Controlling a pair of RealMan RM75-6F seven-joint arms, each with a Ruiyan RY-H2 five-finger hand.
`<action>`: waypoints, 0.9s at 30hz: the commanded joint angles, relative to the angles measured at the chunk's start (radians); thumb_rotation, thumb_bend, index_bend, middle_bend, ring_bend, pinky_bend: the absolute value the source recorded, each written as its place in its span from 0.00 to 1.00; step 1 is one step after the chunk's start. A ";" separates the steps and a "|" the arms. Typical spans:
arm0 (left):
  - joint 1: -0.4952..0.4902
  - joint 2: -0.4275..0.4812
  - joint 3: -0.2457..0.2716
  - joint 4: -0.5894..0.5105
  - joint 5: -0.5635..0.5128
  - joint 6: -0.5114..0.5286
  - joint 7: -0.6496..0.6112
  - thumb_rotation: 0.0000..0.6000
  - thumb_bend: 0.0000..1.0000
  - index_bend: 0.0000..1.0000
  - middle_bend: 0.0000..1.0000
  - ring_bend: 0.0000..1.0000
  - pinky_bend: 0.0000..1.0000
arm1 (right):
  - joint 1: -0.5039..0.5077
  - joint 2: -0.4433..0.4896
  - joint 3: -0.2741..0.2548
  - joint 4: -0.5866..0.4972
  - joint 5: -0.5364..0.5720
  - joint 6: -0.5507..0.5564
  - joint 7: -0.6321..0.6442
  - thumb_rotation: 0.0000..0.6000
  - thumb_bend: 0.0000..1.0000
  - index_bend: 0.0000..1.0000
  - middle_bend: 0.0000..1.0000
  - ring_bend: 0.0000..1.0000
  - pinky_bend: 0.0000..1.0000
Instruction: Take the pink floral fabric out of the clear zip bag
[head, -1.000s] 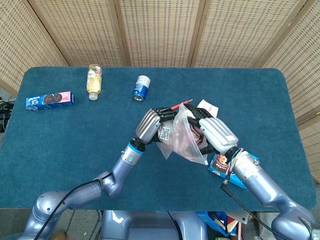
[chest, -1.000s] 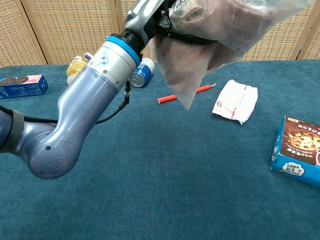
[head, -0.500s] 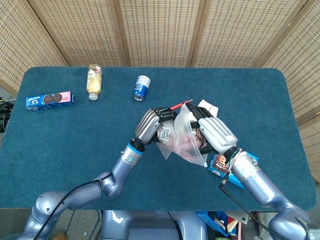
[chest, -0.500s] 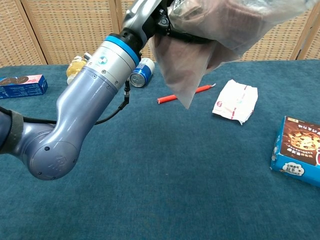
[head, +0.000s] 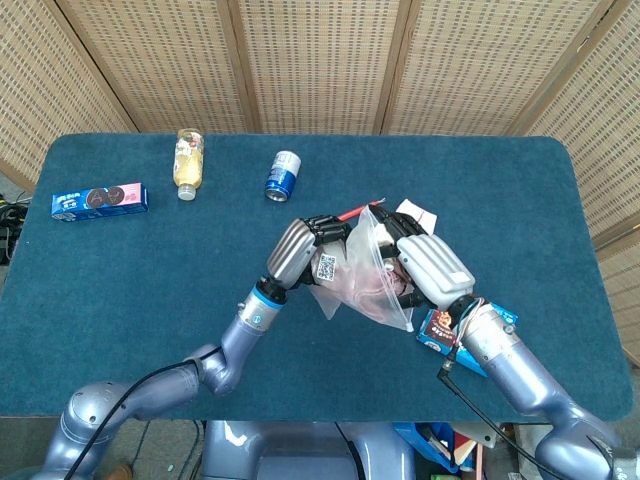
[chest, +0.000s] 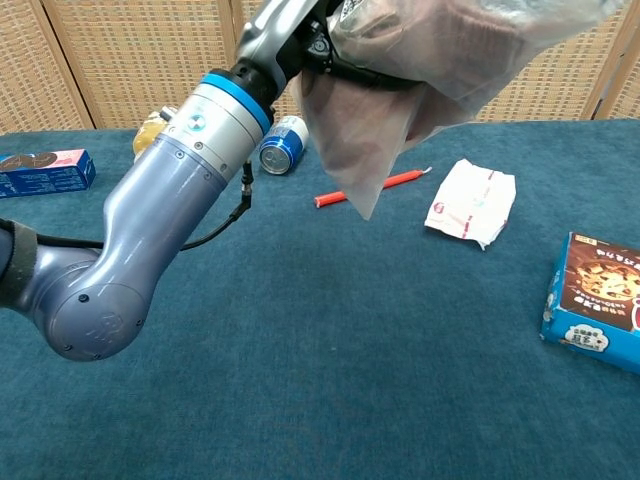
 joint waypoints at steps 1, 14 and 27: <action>0.005 0.004 0.003 0.000 -0.001 -0.002 0.005 1.00 0.19 0.62 0.56 0.46 0.56 | -0.006 -0.004 0.002 -0.002 -0.008 0.009 0.003 1.00 0.65 0.78 0.00 0.00 0.00; 0.035 0.059 0.044 -0.046 0.007 -0.039 0.029 1.00 0.19 0.16 0.11 0.10 0.25 | -0.024 -0.017 0.003 -0.005 -0.039 0.032 0.012 1.00 0.66 0.81 0.00 0.00 0.00; 0.087 0.143 0.076 -0.133 0.009 -0.060 0.046 1.00 0.19 0.11 0.02 0.01 0.13 | -0.044 -0.022 -0.007 -0.001 -0.099 0.060 -0.016 1.00 0.66 0.81 0.00 0.00 0.00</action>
